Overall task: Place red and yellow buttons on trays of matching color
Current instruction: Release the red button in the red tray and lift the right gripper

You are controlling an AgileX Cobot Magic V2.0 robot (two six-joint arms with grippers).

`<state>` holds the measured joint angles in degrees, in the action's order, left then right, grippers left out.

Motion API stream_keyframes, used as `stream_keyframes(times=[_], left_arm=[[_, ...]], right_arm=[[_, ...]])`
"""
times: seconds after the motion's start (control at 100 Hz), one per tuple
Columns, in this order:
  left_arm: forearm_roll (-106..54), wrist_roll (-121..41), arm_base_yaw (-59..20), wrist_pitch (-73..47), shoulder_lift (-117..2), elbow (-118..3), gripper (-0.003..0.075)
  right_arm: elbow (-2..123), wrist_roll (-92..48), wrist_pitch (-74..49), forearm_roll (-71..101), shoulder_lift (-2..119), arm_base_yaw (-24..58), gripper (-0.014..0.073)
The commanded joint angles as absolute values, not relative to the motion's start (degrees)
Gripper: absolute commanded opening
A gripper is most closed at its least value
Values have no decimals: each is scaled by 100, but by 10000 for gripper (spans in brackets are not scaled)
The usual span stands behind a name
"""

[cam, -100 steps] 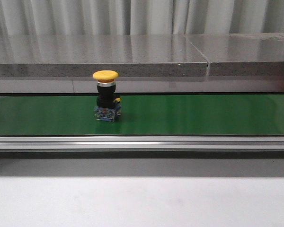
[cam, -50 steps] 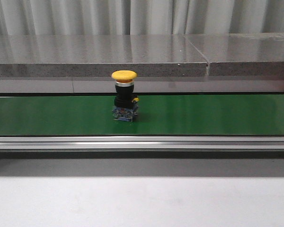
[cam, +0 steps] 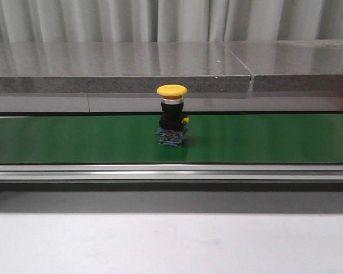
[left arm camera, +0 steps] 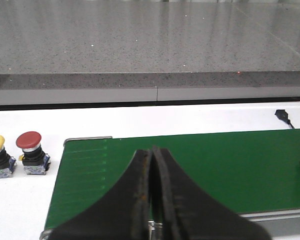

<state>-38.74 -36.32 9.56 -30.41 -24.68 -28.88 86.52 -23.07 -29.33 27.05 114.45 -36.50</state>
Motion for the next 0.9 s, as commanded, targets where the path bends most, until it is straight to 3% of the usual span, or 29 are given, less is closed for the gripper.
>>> stream_keyframes(times=[0.0,0.4,0.51,0.75,0.89], left_arm=[[-4043,-3638,924,-2677,-2489,-3040,-19],[-4043,-3638,924,-2677,-2489,-3040,-19],[-4043,-3638,924,-2677,-2489,-3040,-19],[-4043,-3638,924,-2677,-2489,-3040,-19],[-4043,-3638,924,-2677,-2489,-3040,-19]], right_arm=[[8849,-2318,-2499,2804,11274,-3688,90],[8849,-2318,-2442,2809,11701,-3682,114],[8849,-2318,-2476,2809,11756,-3682,237],[8860,-2318,-2275,2920,11709,-3677,654],[9002,-2318,-2413,2925,11639,-3677,654]])
